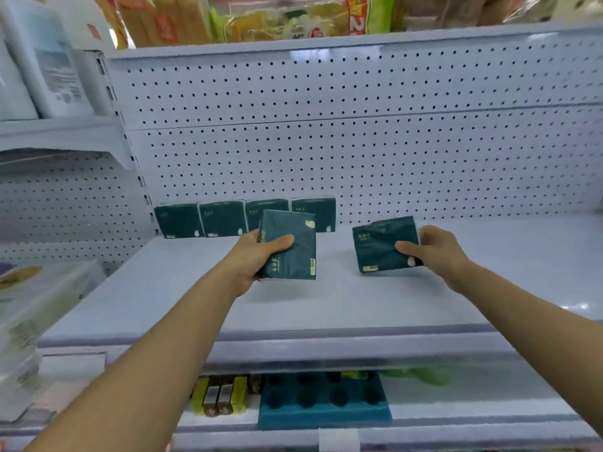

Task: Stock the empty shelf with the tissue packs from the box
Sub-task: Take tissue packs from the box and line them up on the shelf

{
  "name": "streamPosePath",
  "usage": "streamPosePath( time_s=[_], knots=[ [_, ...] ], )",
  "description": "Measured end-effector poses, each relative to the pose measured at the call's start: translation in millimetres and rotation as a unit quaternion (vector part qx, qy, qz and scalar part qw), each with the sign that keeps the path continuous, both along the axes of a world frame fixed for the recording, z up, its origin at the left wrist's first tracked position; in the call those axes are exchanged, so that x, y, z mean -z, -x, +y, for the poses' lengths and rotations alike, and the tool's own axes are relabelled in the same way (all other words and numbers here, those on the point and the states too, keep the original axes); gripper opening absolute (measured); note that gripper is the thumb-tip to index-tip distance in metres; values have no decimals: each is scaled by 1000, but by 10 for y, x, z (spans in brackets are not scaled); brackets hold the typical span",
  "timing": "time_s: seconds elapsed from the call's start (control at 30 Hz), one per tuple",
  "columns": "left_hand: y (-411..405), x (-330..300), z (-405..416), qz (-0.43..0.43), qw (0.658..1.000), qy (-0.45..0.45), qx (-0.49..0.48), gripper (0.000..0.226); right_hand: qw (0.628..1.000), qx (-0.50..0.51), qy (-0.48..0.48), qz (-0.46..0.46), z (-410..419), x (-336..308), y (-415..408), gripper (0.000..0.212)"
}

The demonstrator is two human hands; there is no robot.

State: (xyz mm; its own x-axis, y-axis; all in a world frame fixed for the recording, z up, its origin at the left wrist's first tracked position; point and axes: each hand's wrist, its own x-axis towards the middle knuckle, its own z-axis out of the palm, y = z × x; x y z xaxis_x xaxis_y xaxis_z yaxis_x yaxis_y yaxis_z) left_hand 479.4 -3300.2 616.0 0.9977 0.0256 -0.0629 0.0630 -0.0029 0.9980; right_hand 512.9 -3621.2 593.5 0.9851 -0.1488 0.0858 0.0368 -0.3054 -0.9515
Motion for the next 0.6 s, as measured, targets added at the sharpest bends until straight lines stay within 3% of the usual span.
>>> streamPosePath(
  time_s=[0.3, 0.6],
  knots=[
    [-1013, 70, -67, 19, 998, -39, 39, 39, 992, 68, 105, -27, 122, 128, -1037, 21],
    [-1456, 189, -81, 34, 998, -32, 52, 36, 989, 84, 107, -53, 240, 212, -1690, 35]
  ],
)
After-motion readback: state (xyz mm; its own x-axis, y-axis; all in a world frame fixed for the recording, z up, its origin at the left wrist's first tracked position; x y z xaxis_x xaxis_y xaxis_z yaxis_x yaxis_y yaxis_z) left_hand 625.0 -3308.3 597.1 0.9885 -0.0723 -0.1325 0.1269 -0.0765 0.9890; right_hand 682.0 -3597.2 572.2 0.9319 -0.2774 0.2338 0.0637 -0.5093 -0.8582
